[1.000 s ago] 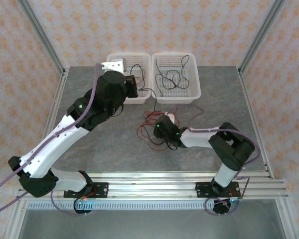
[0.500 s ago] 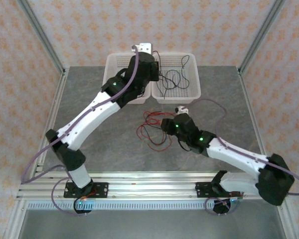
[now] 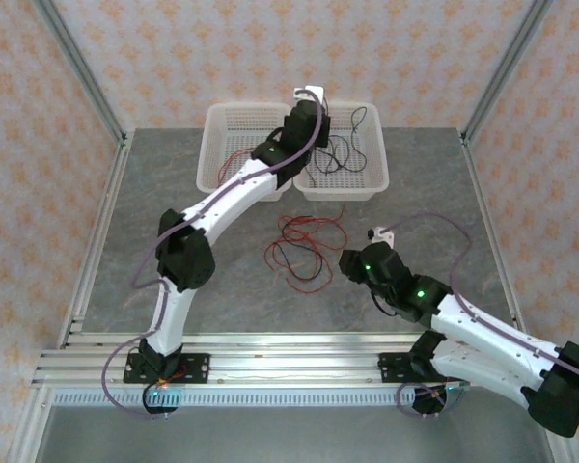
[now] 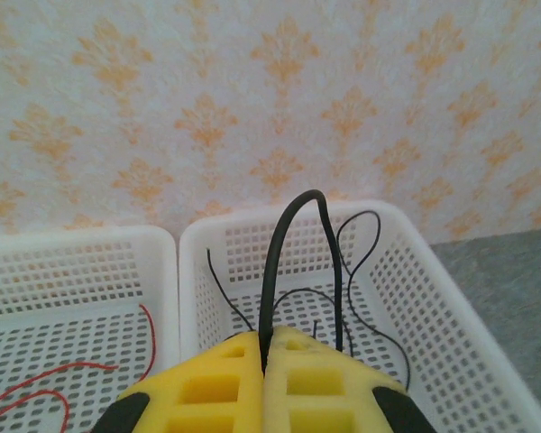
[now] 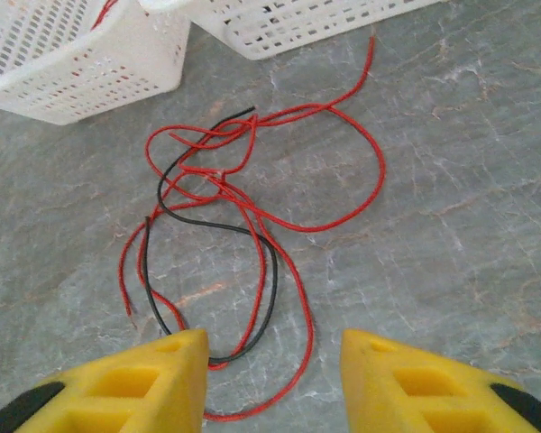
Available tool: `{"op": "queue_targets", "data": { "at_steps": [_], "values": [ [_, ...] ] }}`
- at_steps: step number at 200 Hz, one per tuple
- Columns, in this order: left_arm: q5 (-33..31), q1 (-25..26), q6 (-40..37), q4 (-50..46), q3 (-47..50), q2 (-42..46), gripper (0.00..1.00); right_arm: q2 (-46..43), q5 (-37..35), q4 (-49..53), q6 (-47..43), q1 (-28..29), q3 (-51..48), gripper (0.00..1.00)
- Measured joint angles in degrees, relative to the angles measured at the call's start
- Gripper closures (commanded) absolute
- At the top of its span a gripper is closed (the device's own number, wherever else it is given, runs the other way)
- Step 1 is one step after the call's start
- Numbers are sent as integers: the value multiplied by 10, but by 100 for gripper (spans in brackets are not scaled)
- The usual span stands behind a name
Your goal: Untangle the cables
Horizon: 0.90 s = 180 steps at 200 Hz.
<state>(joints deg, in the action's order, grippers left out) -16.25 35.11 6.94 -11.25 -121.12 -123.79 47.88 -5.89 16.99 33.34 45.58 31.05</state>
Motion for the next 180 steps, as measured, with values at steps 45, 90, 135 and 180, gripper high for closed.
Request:
{"op": "queue_targets", "data": {
  "at_steps": [45, 90, 135, 180],
  "values": [
    [39, -7, -28, 49, -37, -114, 100, -1, -2, 2, 10, 0, -1, 58],
    [66, -7, -25, 53, -56, -182, 73, 13, -2, 2, 12, 0, -3, 58],
    [68, -7, -21, 53, -61, -197, 26, 33, -2, 1, 11, 0, -3, 58],
    [69, -7, -25, 58, -99, -197, 17, 47, -1, -3, 11, 0, -3, 58]
  ]
}}
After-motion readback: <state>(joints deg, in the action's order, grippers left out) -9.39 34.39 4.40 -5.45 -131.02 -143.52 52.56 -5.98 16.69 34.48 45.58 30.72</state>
